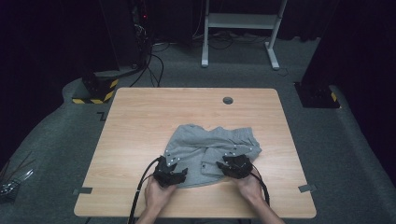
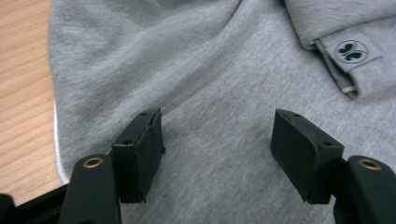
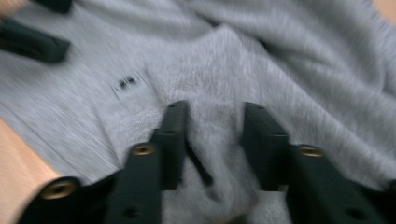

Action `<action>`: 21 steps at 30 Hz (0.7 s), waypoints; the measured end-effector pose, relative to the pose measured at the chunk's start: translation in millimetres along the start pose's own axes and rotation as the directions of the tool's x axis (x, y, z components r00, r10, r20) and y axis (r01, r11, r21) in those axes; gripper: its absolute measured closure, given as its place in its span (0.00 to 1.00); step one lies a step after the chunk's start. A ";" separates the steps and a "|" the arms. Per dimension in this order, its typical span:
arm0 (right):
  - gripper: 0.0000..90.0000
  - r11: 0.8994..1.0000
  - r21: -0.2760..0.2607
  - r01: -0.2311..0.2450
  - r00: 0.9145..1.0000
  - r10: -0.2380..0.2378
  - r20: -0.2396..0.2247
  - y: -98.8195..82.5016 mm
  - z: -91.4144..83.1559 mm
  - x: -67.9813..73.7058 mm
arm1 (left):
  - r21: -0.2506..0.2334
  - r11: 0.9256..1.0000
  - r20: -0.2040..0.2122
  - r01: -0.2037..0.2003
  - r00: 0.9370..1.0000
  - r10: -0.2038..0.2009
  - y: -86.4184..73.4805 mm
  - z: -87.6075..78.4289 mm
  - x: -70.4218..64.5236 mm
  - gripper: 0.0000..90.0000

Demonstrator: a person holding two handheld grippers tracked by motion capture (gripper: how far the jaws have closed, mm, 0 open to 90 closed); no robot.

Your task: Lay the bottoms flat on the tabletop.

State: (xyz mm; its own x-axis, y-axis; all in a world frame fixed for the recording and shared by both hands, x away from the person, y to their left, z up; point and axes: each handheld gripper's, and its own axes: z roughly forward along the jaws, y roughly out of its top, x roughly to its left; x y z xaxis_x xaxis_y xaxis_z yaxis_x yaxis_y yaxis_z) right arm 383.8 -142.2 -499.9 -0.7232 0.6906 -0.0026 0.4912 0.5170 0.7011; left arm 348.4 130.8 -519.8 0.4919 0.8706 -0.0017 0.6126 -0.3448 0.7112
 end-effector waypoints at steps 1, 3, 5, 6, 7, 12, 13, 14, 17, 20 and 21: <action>0.81 1.000 0.011 0.004 1.000 -0.004 -0.002 -1.2 1.9 -1.2 | -0.004 1.000 -0.002 -0.001 1.000 0.001 -0.2 0.4 0.7 0.38; 0.93 1.000 0.018 0.012 1.000 -0.012 0.001 -3.7 3.0 -3.6 | -0.006 1.000 -0.001 -0.003 1.000 0.003 -0.5 0.5 1.7 0.38; 0.95 1.000 0.014 0.016 1.000 -0.016 0.003 -5.2 0.7 -5.7 | -0.009 1.000 -0.003 -0.002 1.000 0.002 -0.7 0.6 2.6 0.38; 0.96 1.000 0.009 0.017 1.000 -0.017 0.004 -5.5 -1.4 -6.3 | -0.009 1.000 -0.003 -0.001 1.000 0.001 -0.8 0.6 2.9 0.38; 0.96 1.000 0.002 0.019 1.000 -0.019 0.004 -5.8 -3.9 -7.1 | -0.010 1.000 -0.003 -0.001 1.000 0.001 -1.0 0.5 3.2 0.38; 0.96 0.999 -0.037 0.019 1.000 -0.019 0.020 -6.5 -21.2 -14.7 | -0.008 1.000 -0.016 0.012 1.000 -0.012 -1.0 0.2 7.7 0.38; 0.96 0.999 -0.043 0.016 1.000 -0.015 0.025 -6.2 -25.6 -17.0 | -0.006 1.000 -0.019 0.011 1.000 -0.011 -0.9 0.0 9.2 0.38; 0.96 0.999 -0.049 0.017 0.999 -0.015 0.030 -6.1 -28.7 -19.2 | -0.004 1.000 -0.025 0.018 1.000 -0.018 -1.0 -0.4 11.2 0.38; 0.96 0.998 -0.066 -0.004 0.998 0.008 0.057 -7.9 -40.4 -30.2 | -0.002 0.999 -0.037 0.032 0.999 -0.032 -1.9 -1.5 16.8 0.38; 0.96 0.996 -0.081 -0.045 0.995 0.051 0.084 -14.3 -49.4 -44.4 | 0.001 0.999 -0.052 0.046 0.998 -0.046 -3.1 -3.2 23.6 0.38; 0.96 0.994 -0.086 -0.061 0.993 0.068 0.091 -16.7 -51.7 -48.5 | 0.001 0.999 -0.055 0.051 0.997 -0.051 -3.5 -3.6 25.2 0.38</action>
State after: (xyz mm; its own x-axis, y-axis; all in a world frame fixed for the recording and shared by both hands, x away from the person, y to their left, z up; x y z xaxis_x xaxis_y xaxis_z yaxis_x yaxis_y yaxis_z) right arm 385.6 -210.4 -474.6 -0.6405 0.7677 -0.0198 0.4907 0.4290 0.7584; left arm 356.5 155.2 -519.9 0.4248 0.9053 0.0008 0.6376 -0.2999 0.7096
